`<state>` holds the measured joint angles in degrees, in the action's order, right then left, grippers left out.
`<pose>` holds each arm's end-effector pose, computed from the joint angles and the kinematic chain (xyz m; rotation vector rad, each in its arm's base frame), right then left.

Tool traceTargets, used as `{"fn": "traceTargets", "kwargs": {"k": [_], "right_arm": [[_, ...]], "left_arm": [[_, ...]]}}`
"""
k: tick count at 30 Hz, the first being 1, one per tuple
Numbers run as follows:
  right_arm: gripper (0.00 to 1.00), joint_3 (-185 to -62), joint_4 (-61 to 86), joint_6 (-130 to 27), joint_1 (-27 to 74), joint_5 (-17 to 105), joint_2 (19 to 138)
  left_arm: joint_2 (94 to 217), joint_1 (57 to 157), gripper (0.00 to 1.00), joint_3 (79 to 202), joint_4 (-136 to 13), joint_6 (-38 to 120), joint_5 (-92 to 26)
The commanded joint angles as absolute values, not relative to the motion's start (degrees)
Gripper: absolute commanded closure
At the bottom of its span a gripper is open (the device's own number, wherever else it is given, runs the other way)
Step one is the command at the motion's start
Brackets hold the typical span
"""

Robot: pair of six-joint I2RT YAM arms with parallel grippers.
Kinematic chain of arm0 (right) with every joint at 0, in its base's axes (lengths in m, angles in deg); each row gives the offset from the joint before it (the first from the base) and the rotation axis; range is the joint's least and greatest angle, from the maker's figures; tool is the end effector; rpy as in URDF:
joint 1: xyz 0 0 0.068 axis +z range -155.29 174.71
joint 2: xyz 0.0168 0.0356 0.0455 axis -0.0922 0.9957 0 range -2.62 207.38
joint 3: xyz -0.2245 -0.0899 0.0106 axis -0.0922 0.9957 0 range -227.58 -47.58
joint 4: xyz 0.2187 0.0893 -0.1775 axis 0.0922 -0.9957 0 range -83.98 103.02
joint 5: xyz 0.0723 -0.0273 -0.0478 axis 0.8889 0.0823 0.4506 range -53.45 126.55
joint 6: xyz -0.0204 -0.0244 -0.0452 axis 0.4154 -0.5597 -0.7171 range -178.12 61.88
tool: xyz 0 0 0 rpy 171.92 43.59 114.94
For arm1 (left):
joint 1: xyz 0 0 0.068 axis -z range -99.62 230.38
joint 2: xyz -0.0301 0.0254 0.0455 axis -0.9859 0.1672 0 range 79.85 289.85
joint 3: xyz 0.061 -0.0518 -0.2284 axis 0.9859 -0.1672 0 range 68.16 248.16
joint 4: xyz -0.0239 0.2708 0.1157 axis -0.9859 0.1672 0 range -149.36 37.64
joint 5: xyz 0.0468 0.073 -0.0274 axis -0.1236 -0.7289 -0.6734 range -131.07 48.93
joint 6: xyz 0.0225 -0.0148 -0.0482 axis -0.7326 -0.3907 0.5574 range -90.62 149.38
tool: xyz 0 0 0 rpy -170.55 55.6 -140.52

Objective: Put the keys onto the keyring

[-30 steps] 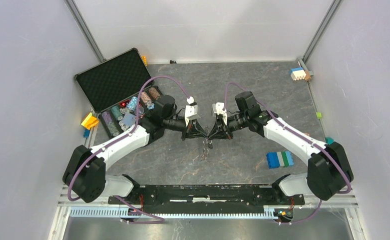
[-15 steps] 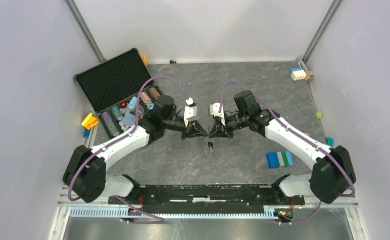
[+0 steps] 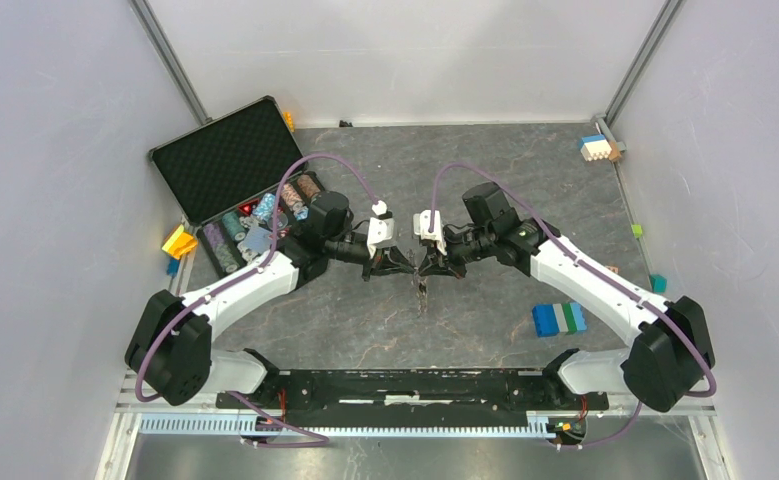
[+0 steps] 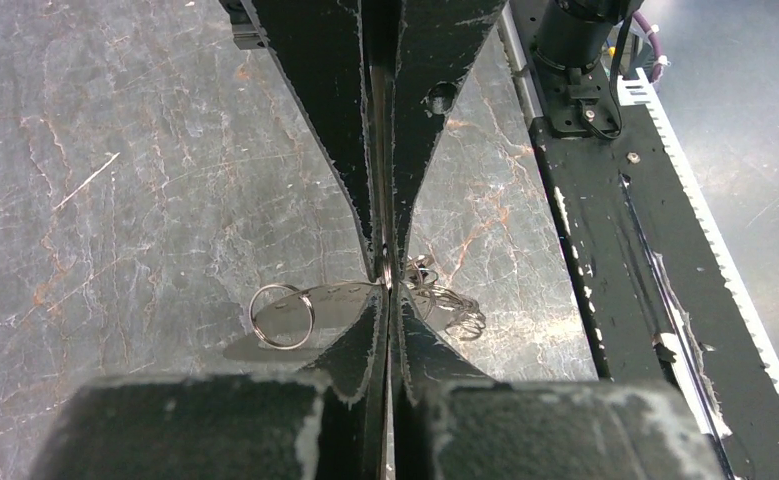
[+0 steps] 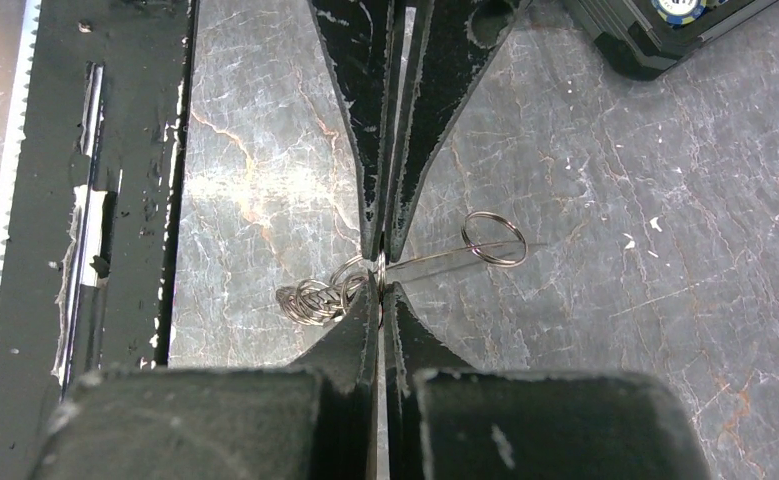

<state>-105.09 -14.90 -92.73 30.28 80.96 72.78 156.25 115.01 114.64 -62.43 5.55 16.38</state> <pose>0.2431 0.2062 0.2365 -1.5821 1.6102 0.9164 0.2478 -0.2096 0.2084 1.4658 1.3269 -1.1308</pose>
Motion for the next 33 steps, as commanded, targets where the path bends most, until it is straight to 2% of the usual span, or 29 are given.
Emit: {"fn": "traceTargets", "kwargs": {"k": [1, 33], "right_arm": [[1.0, -108.0, -14.7, -93.2, 30.0, 79.3, 69.9], [1.0, -109.2, -13.5, -93.2, 30.7, 81.3, 67.9]], "left_arm": [[156.1, 114.9, 0.98, 114.6, -60.6, 2.8, 17.0], [157.4, 114.8, 0.98, 113.3, -62.7, 5.4, 16.4]]}}
